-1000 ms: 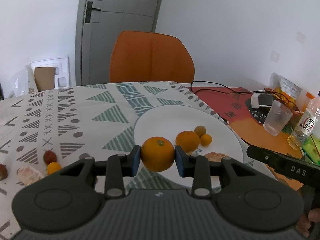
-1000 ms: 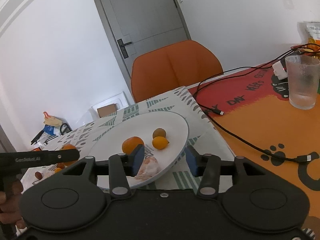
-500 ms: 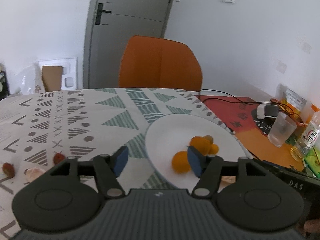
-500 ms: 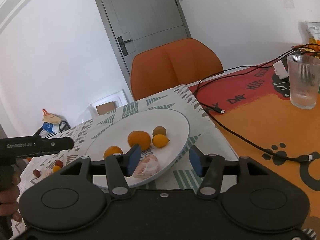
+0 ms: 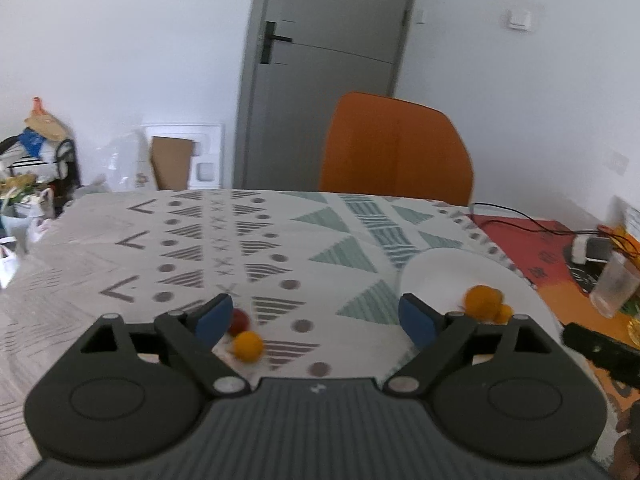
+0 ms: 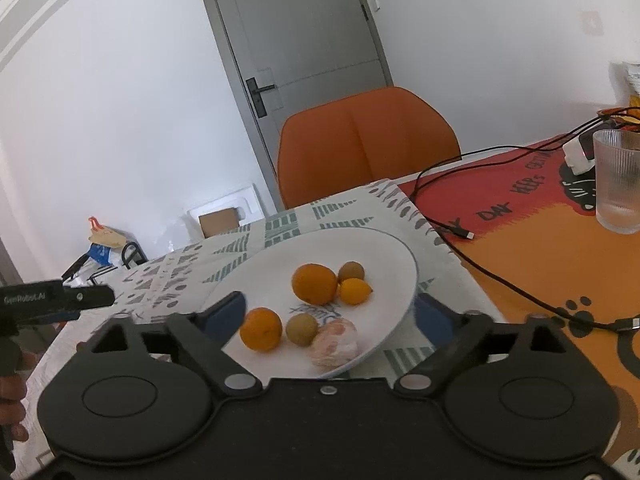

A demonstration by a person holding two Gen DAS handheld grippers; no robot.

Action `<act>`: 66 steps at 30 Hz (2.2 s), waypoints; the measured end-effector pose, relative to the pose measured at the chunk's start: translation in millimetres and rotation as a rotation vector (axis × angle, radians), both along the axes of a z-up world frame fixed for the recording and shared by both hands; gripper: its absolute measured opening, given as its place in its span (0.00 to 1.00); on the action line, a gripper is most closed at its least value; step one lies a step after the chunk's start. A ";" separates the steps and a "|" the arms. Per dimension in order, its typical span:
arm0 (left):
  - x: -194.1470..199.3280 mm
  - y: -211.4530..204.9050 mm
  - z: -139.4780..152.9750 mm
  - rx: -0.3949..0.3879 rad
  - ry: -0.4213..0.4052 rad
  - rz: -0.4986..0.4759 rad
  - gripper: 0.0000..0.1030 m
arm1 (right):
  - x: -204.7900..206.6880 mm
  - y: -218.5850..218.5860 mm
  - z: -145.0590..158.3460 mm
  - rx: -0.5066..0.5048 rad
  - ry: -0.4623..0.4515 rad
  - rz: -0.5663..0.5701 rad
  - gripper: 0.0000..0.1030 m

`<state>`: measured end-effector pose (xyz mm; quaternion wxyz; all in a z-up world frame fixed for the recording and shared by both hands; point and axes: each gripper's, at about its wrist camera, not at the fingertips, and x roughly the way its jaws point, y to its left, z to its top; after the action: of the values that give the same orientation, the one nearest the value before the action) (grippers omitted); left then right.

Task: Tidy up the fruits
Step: 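Move both open tools back from the plate to the fruit pile, then grasp a small dark-red fruit with the left tool while the right tool grasps a small tangerine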

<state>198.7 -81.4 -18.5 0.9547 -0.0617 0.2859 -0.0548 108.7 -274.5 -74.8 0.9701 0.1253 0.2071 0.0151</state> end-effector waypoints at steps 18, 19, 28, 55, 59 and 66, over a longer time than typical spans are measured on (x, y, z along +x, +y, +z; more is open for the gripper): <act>-17.9 68.4 -7.6 -0.033 -0.018 0.145 0.90 | 13.4 53.8 3.1 -0.033 0.017 0.076 1.00; -18.9 73.3 -9.0 -0.039 -0.016 0.154 0.90 | 14.0 57.9 3.5 -0.037 0.017 0.084 1.00; -26.8 109.4 -19.3 -0.091 -0.019 0.179 0.90 | 23.1 94.9 5.1 -0.080 0.020 0.150 1.00; 16.2 167.3 -69.1 -0.226 0.071 0.114 0.63 | 77.7 202.4 -24.4 -0.217 0.197 0.313 0.80; 19.7 170.0 -71.5 -0.240 0.079 0.102 0.22 | 81.1 207.4 -24.9 -0.220 0.199 0.318 0.80; 6.1 181.4 -61.7 -0.267 0.060 0.114 0.22 | 91.3 216.9 -31.6 -0.190 0.223 0.348 0.75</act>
<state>204.7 100.0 -80.2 0.9305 -0.2060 0.3007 -0.0362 200.0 -57.7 -106.4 0.9315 -0.0033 0.3320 0.1486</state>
